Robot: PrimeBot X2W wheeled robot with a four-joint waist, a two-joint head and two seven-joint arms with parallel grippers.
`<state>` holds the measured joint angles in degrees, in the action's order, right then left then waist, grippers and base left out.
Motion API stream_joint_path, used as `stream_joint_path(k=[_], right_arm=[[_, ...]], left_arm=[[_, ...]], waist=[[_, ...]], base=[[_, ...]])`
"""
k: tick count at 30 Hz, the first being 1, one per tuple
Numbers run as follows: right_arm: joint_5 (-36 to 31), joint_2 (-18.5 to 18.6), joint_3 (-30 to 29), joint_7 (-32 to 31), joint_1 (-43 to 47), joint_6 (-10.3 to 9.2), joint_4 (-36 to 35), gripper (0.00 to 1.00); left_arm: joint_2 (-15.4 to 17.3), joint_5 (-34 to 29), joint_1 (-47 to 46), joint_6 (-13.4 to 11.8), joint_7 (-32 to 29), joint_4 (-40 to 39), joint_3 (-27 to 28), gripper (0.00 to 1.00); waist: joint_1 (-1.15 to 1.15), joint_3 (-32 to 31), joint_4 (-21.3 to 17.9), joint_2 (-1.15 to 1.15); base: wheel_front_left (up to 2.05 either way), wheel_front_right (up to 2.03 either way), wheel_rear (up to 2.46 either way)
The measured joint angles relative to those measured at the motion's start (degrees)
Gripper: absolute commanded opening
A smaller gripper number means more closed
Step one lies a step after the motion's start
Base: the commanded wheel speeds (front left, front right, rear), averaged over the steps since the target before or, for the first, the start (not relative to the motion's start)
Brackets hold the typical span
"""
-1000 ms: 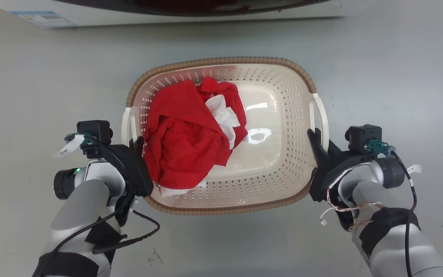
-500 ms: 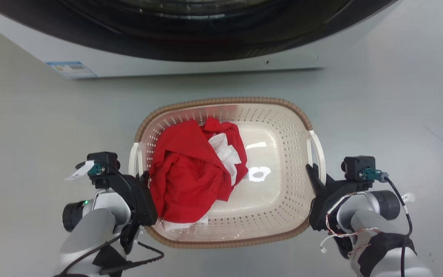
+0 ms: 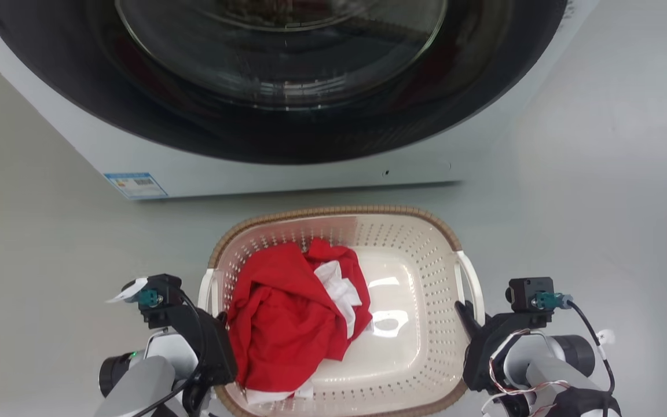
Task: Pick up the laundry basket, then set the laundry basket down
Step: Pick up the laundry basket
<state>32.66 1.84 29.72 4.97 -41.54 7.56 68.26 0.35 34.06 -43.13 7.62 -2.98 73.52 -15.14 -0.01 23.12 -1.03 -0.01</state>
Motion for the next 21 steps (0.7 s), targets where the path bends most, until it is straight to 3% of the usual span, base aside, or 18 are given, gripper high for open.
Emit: stream_joint_path(k=[21], right_arm=[[7.8,-0.2,3.2,-11.0,9.2,0.00,0.1,0.00]], left_arm=[[0.0,1.8,9.7,0.0,-7.2,0.9,0.3,0.00]], waist=[[0.00,-14.7,-0.8,0.00]], base=[[0.00,0.00,0.00]])
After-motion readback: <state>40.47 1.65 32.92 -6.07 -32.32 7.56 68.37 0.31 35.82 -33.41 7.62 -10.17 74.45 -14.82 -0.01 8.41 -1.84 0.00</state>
